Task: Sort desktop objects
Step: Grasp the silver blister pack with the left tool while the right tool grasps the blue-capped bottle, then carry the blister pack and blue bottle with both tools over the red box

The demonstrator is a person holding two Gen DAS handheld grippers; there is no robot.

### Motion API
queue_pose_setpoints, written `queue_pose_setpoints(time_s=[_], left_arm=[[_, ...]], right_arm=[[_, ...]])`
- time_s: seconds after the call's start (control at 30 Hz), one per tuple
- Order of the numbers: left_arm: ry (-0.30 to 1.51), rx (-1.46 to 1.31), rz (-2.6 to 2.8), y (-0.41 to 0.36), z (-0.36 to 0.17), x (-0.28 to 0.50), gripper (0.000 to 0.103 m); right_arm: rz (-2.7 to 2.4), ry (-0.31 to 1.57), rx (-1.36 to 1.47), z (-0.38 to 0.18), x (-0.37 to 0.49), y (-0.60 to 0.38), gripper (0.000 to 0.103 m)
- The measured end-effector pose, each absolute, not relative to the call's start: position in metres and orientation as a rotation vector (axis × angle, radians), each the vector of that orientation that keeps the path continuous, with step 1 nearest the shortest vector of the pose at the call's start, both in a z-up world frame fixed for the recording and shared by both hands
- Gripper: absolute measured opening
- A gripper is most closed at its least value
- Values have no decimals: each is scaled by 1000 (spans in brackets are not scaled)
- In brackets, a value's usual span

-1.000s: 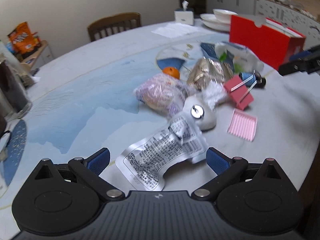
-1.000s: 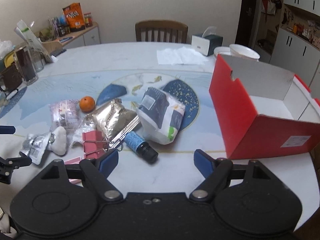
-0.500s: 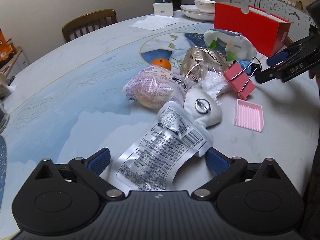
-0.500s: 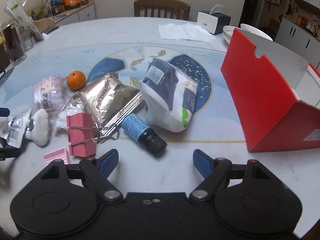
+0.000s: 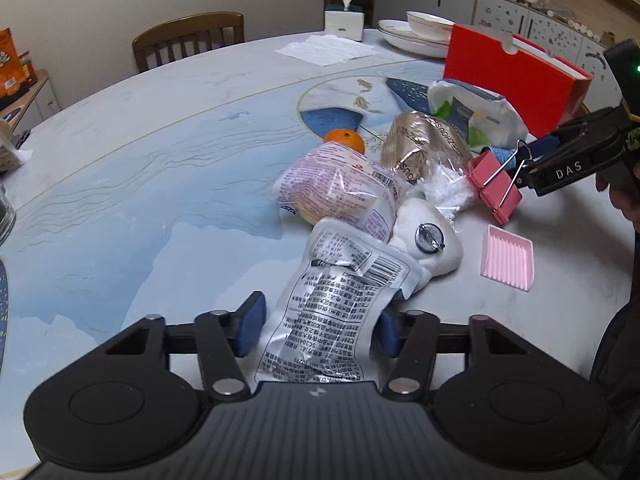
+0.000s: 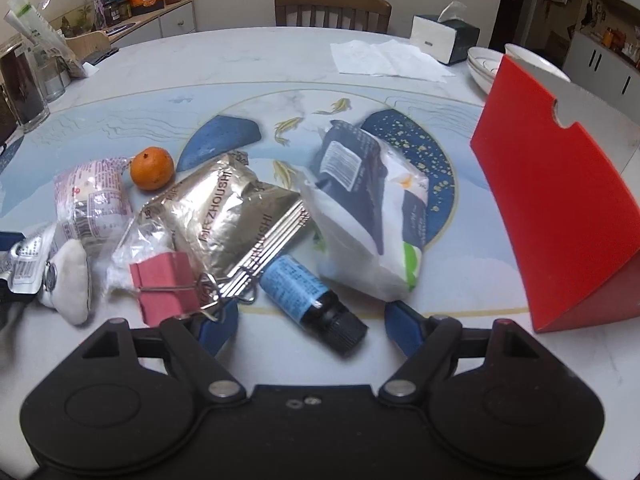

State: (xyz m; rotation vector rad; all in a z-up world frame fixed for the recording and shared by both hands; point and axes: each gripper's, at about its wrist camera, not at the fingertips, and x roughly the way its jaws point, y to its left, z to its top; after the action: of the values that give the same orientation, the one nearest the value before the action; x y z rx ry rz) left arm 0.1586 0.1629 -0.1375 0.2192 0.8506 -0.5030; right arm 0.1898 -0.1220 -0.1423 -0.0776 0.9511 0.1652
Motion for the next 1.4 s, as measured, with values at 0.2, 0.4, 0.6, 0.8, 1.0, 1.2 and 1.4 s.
queue_pose_setpoints(time_s=[0.2,0.4,0.6,0.8,1.0,1.2,1.4], left_arm=[[852,169,-477,164,-136,157,35],[851,132,-438,159,-133,152,31],[862,109,-386,150,-128,143,27],[873,63,-338,138,-121,133,22],[875,-2,-295,125,-107,120,17],[846,-32,-248,111,-95,110,17],[808,-63,-229,100,-73,105,17]], right_arm=[[169,958,-64,-142,190,-122,74],[197,952,-77,-138,187,-125,48],[231,950,-56,-135,180,-142,26],[301,961,-39,-130,168,-158,19],[366,939,-56,-119,159,-178,19],[426,919,-60,-102,157,-198,19],[497,864,-70,-77,155,-212,19]])
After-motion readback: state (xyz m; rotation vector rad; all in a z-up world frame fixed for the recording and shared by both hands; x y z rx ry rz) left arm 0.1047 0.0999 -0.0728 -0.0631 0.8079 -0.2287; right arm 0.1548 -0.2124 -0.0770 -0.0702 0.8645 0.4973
